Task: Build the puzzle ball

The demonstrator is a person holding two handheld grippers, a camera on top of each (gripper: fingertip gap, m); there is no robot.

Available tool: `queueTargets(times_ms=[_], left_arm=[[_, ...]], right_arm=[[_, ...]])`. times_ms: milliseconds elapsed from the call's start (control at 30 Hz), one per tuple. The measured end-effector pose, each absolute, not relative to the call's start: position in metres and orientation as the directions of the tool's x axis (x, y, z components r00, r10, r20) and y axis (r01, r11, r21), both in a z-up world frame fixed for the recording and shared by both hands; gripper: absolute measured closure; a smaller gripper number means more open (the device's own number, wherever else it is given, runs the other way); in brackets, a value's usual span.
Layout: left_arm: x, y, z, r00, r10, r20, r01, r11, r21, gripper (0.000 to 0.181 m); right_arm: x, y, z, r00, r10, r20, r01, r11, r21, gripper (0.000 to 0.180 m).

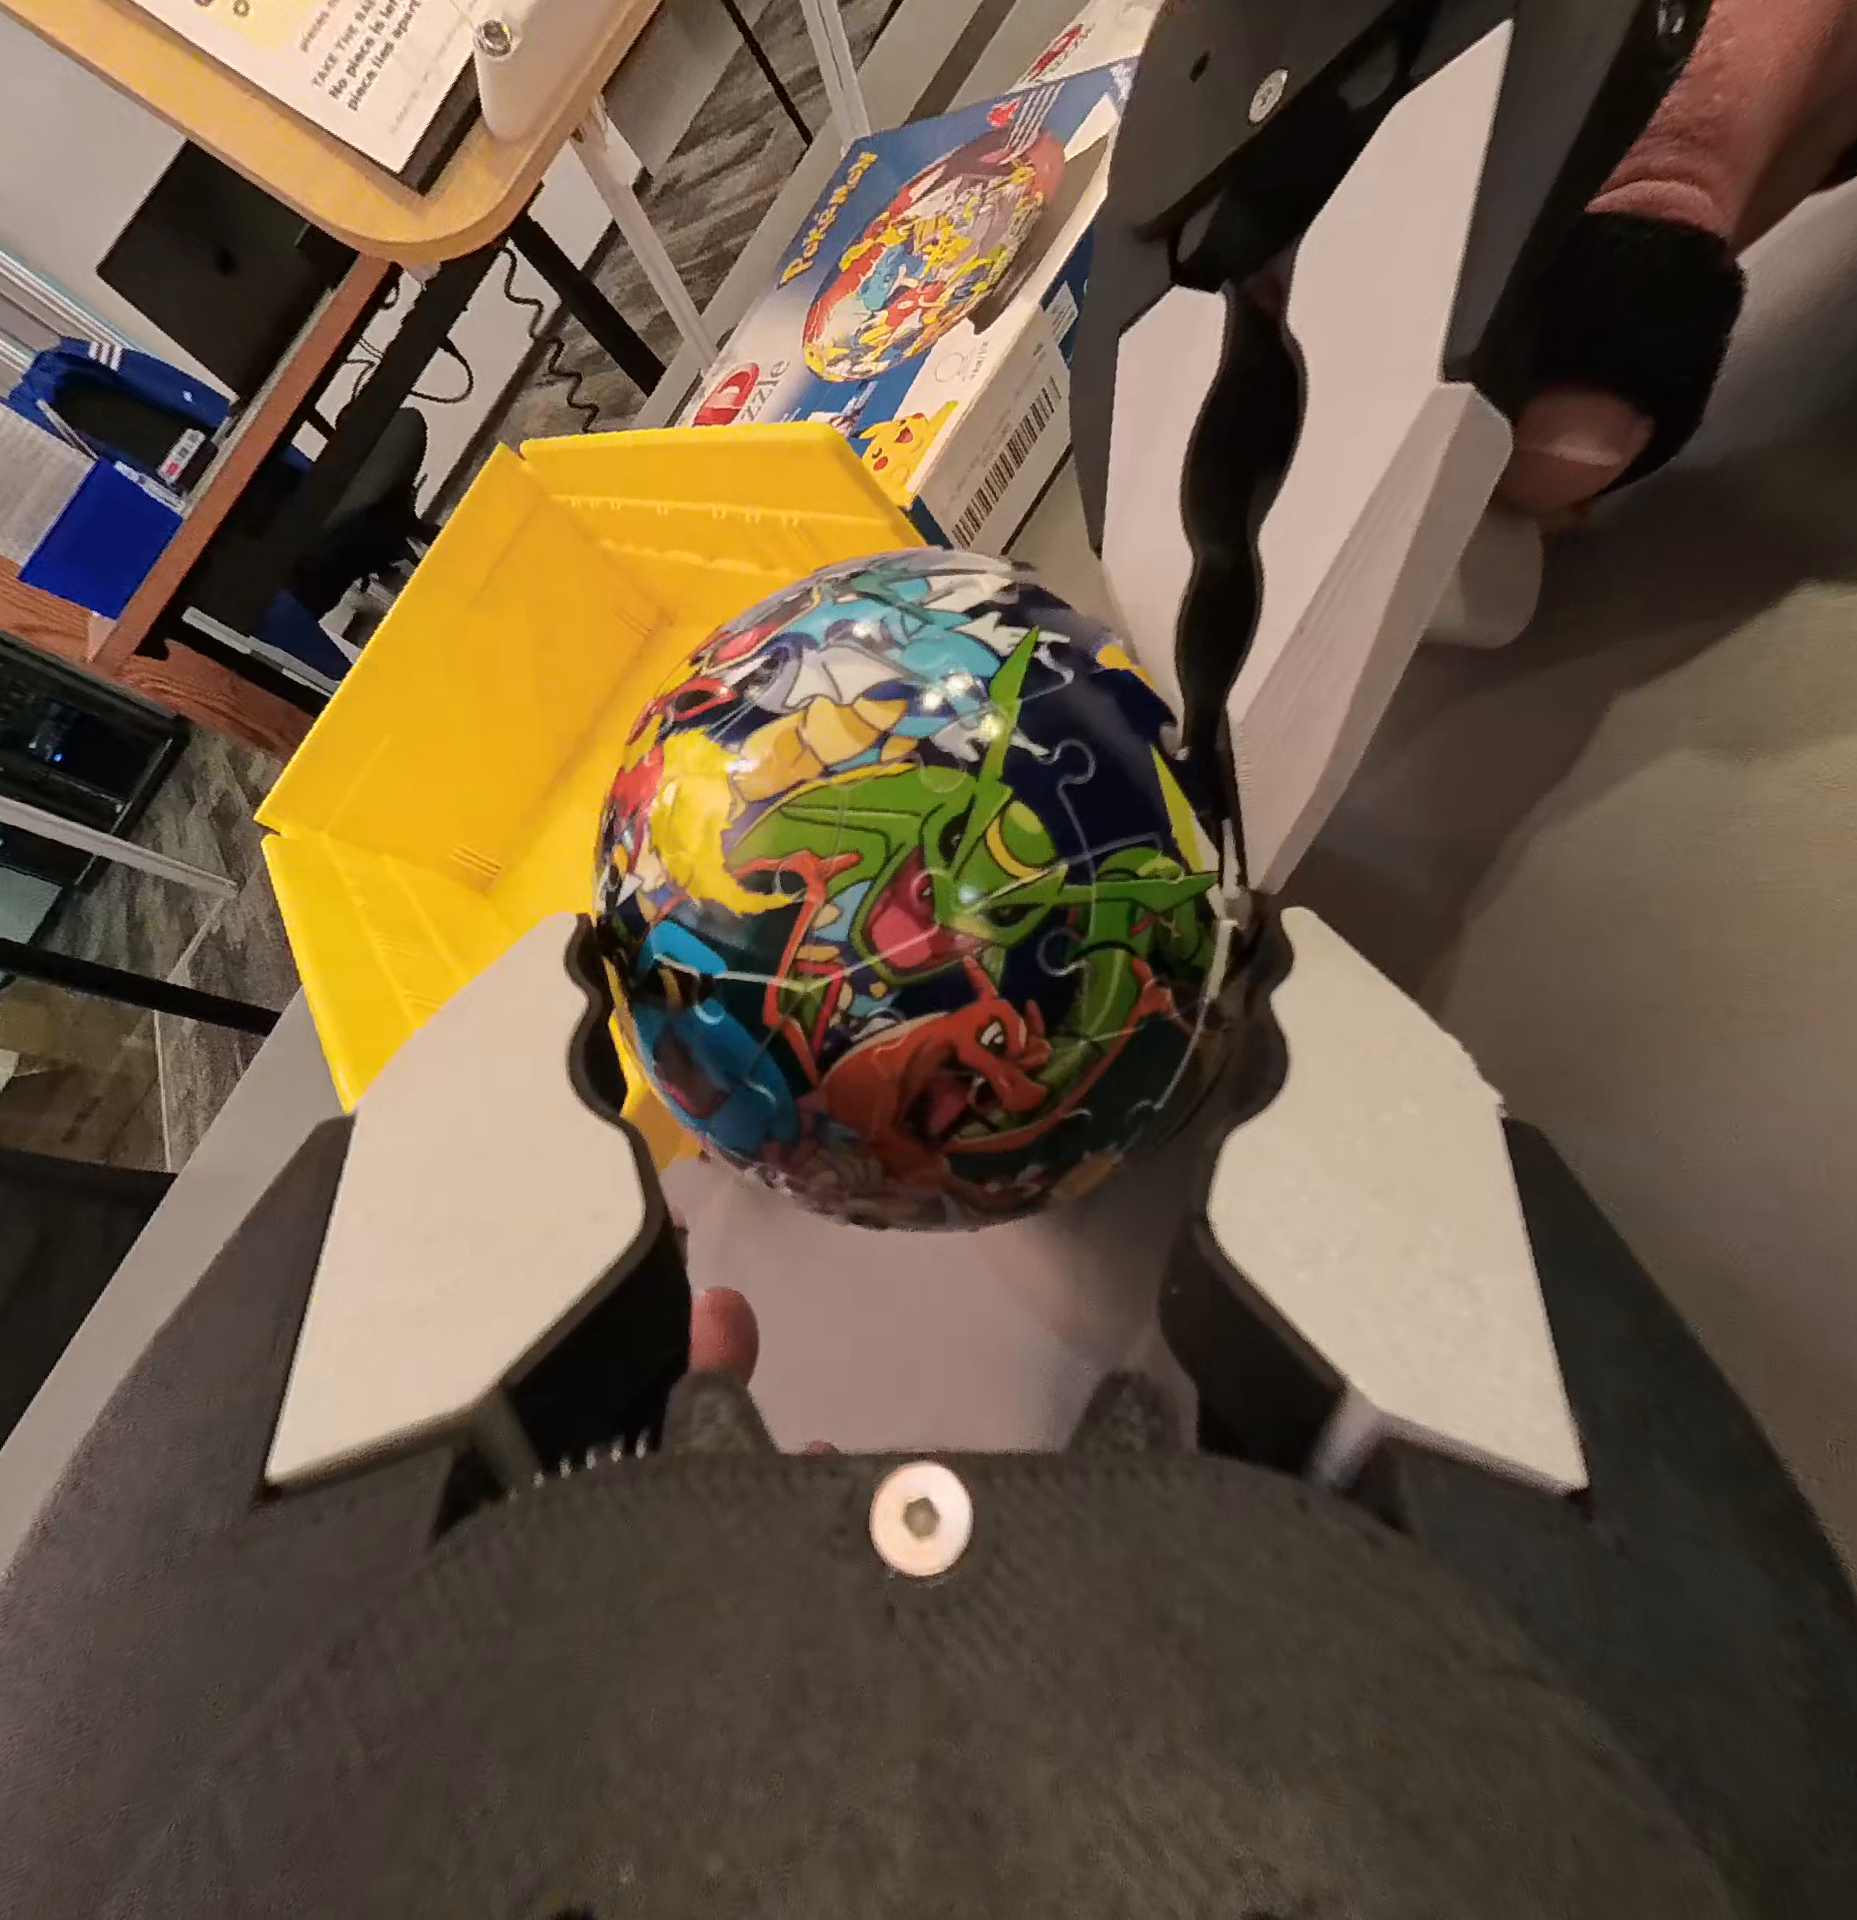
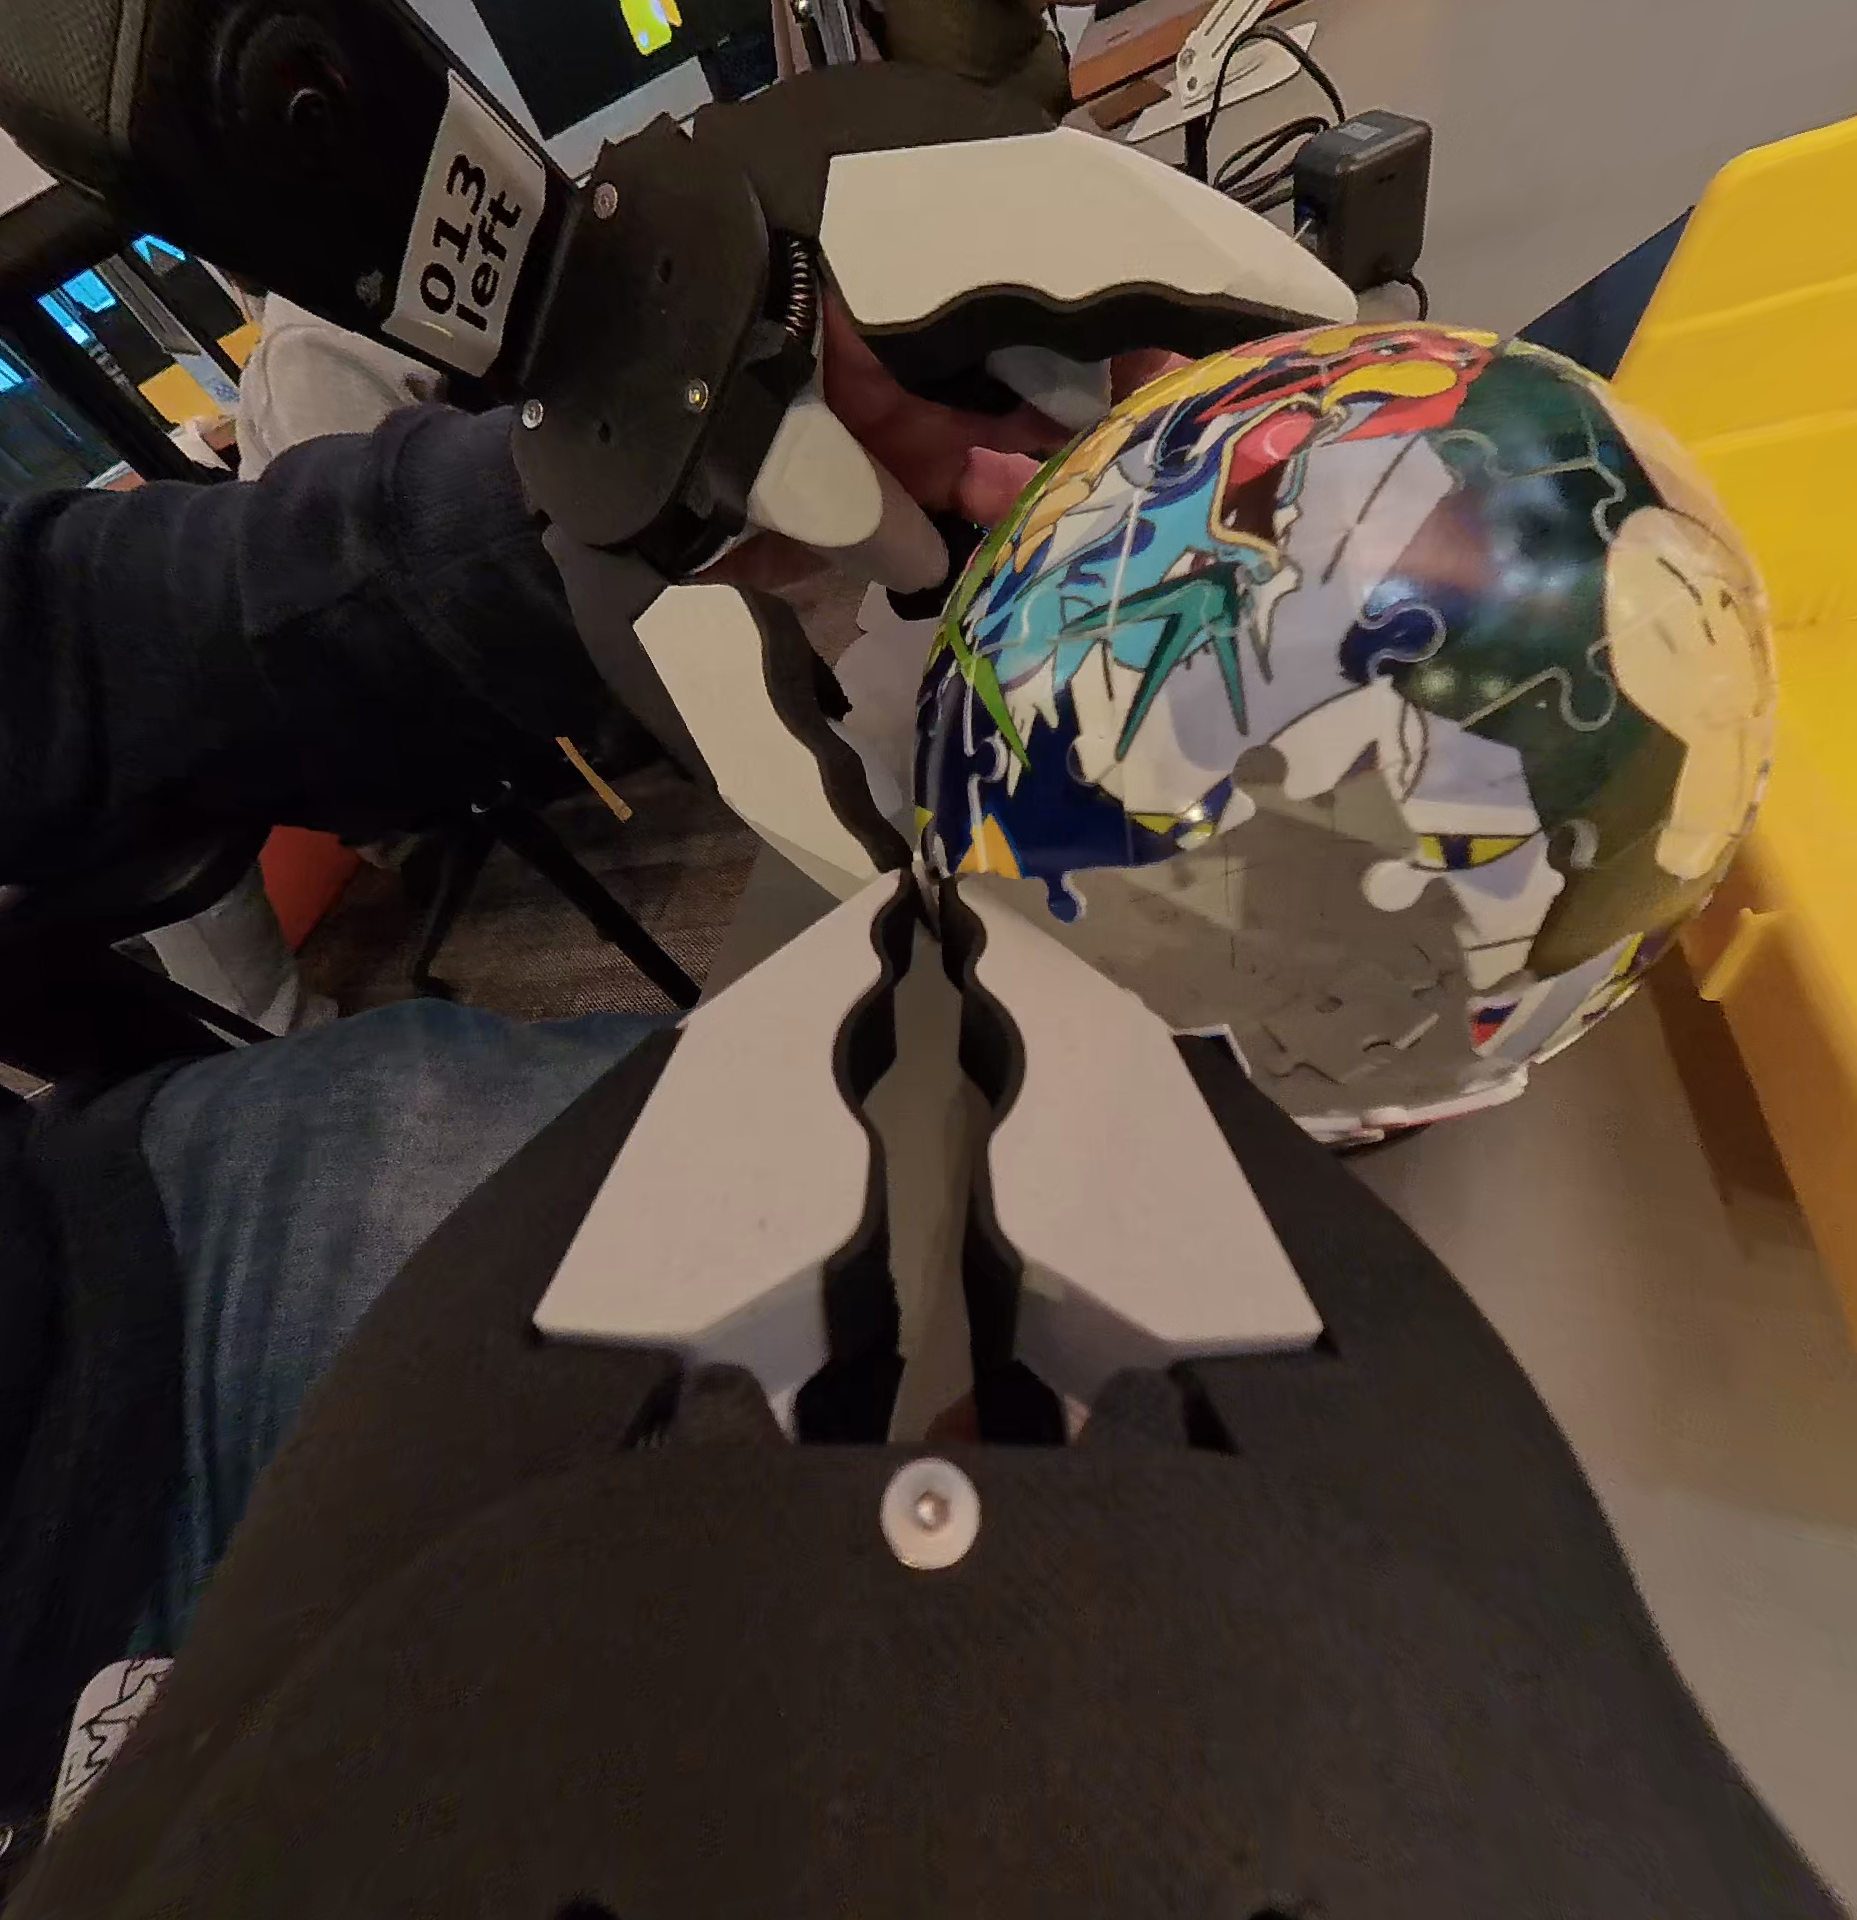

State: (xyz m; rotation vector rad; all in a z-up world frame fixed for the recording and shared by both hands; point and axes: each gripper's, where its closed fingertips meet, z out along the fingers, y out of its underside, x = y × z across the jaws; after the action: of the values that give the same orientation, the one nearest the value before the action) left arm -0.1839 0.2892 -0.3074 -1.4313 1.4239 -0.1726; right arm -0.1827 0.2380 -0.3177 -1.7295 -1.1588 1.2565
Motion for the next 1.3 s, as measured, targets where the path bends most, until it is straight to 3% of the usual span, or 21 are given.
queueTargets(times_ms=[467,1300], left_arm=[[-0.159,0.285,-0.306,0.064,-0.738,-0.672,-0.717,0.435,-0.545,0.063],[-0.157,0.294,-0.307,0.051,-0.717,-0.695,-0.752,0.431,-0.500,0.063]], right_arm=[[-0.183,0.235,-0.313,0.074,0.934,-0.349,0.277,-0.355,-0.893,0.180],[-0.174,0.245,-0.311,0.079,0.897,-0.436,0.179,-0.443,-0.879,0.177]])
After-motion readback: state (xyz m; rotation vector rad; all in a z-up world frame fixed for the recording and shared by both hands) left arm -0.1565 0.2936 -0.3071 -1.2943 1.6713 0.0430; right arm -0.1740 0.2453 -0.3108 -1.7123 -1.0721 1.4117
